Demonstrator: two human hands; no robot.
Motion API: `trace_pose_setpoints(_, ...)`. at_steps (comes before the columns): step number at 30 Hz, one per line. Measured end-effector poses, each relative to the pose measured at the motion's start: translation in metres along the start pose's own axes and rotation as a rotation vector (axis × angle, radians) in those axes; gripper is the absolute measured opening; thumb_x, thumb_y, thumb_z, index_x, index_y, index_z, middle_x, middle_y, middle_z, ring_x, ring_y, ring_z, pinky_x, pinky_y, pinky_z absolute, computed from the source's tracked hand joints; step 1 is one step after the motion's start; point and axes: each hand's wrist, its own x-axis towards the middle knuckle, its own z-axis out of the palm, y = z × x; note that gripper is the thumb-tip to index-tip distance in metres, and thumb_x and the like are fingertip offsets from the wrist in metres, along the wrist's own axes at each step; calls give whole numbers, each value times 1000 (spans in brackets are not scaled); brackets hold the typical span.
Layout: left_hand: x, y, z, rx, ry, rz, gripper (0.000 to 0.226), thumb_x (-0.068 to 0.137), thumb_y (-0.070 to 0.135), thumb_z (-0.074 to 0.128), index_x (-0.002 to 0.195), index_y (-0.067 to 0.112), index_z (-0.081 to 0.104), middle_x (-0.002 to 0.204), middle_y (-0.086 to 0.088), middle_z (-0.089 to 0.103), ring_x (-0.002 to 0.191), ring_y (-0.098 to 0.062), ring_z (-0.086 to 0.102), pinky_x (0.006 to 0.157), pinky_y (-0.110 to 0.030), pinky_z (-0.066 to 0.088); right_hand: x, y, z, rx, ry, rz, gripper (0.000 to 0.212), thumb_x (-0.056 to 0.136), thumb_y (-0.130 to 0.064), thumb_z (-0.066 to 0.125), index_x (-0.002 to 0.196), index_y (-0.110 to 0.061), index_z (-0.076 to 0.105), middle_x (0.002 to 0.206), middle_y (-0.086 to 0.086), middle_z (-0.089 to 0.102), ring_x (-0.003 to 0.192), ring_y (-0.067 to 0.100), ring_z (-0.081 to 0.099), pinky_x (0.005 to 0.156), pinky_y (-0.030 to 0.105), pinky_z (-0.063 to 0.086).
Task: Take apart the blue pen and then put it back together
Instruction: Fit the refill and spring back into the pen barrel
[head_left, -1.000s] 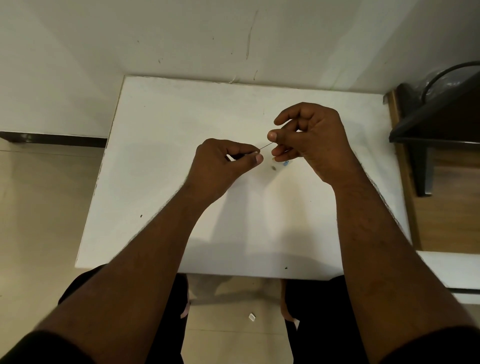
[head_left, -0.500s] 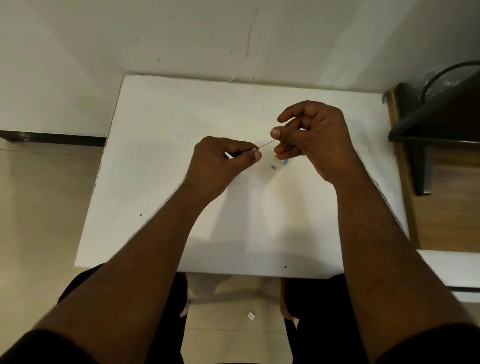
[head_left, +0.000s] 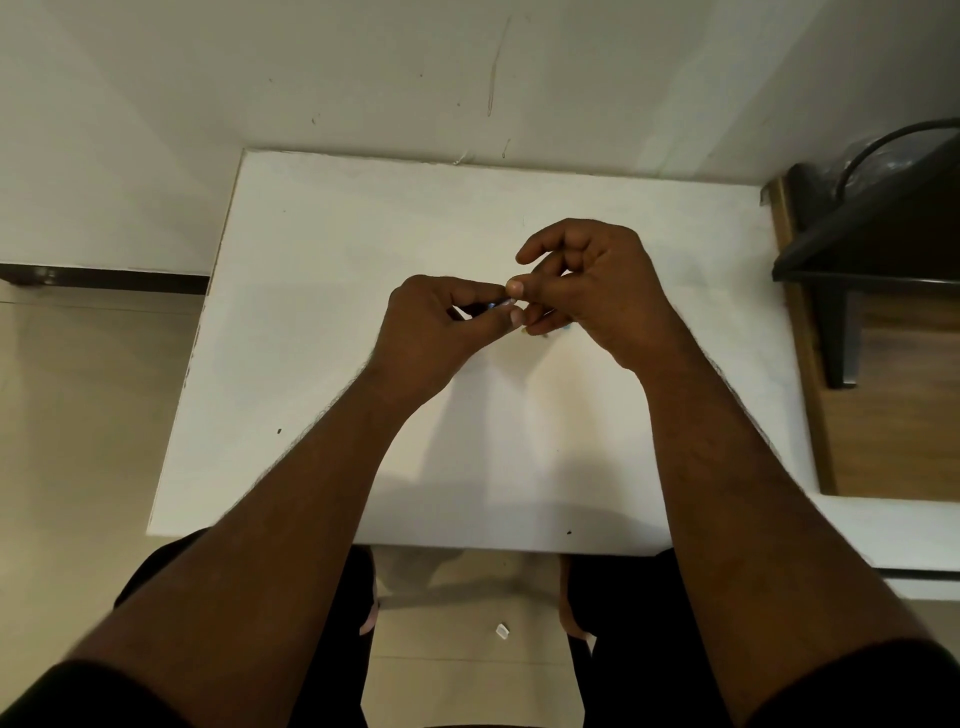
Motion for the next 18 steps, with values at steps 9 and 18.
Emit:
trace_pose_setpoints(9,2,-2,0,49,3,8,14,78,26,76,90,19,77,55,25,63,49,-2,50,54,-12,37,-1,-1,4,-23,6,-3,15,79,-12,75,89,-4,66,70,20,69,57,30,69,57,41,61)
trace_pose_setpoints(18,1,6,-2,-74,22,-87,21,76,23,78,96,18,76,83,-1,73,65,-17,61,73,-40,58,-2,-9,-10,99,256,-7,37,96,-33,51,83,-3,68,69,14,67,53,26,61,57,39,57)
